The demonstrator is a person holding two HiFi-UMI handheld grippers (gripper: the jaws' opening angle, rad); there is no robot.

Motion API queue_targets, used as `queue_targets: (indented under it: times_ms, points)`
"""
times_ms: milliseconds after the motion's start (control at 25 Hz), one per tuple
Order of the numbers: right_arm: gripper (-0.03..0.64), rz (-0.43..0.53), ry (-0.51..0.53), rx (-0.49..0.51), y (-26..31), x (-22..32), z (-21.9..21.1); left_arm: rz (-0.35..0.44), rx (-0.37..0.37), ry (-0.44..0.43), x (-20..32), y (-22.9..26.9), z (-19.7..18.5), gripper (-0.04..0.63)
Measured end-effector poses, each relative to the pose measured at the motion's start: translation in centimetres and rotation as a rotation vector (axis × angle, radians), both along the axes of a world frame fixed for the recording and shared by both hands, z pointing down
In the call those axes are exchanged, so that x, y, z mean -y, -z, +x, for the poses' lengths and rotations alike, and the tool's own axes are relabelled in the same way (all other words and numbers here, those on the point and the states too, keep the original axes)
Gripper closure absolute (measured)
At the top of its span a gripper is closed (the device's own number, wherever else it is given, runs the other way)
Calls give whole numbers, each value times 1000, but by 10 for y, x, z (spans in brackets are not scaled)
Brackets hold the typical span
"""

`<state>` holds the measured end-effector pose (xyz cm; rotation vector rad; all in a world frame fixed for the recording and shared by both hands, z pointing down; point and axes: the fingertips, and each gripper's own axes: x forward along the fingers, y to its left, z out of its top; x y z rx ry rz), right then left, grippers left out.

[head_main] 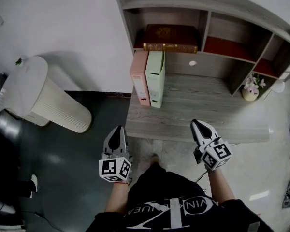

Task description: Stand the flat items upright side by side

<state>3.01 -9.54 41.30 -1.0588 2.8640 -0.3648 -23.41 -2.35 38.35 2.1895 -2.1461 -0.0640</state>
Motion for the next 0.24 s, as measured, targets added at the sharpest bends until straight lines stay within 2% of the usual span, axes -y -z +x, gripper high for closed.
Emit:
queue_targets:
  times_ms: [240]
  points:
    - [607, 0, -2, -22, -6, 9, -5, -6, -4, 3, 7, -3, -5, 591]
